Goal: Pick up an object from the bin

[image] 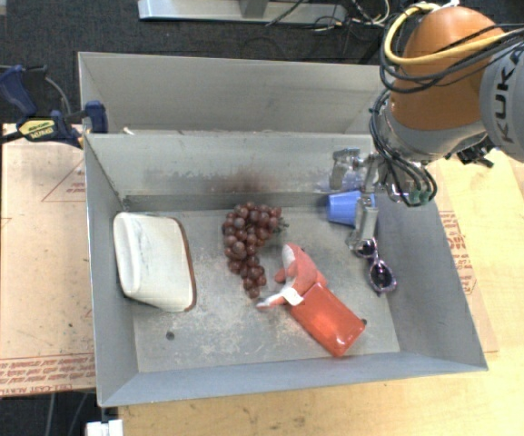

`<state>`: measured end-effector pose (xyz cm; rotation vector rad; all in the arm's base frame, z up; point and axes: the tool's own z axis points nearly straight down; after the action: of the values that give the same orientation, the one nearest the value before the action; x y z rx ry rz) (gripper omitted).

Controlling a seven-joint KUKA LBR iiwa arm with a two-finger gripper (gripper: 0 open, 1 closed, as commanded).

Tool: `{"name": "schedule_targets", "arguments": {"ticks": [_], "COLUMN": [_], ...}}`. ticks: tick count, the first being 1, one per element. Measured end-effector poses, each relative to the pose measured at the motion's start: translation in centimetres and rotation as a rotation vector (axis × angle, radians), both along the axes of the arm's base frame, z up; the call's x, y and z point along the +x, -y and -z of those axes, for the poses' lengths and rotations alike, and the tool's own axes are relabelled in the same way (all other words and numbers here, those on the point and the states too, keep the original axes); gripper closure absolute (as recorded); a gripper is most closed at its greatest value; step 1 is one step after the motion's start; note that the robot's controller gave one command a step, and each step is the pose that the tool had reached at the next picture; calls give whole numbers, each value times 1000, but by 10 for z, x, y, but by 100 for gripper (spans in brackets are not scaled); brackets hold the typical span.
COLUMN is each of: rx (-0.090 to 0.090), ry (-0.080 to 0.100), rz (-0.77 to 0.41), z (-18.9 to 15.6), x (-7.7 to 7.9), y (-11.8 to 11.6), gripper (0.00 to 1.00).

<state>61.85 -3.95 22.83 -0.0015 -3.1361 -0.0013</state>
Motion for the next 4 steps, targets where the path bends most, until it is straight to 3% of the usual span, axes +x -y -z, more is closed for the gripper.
{"name": "schedule_targets", "arguments": {"ticks": [1,2,3,4], "rx": [0,-1,0,-2], "ry": [8,14,12,6], "rz": [-1,-65,-101,-127], "z": [-5,30,91,112], "x": [1,18,18,18], "y": [0,0,5,-35], "gripper": [0,0,0,0]}}
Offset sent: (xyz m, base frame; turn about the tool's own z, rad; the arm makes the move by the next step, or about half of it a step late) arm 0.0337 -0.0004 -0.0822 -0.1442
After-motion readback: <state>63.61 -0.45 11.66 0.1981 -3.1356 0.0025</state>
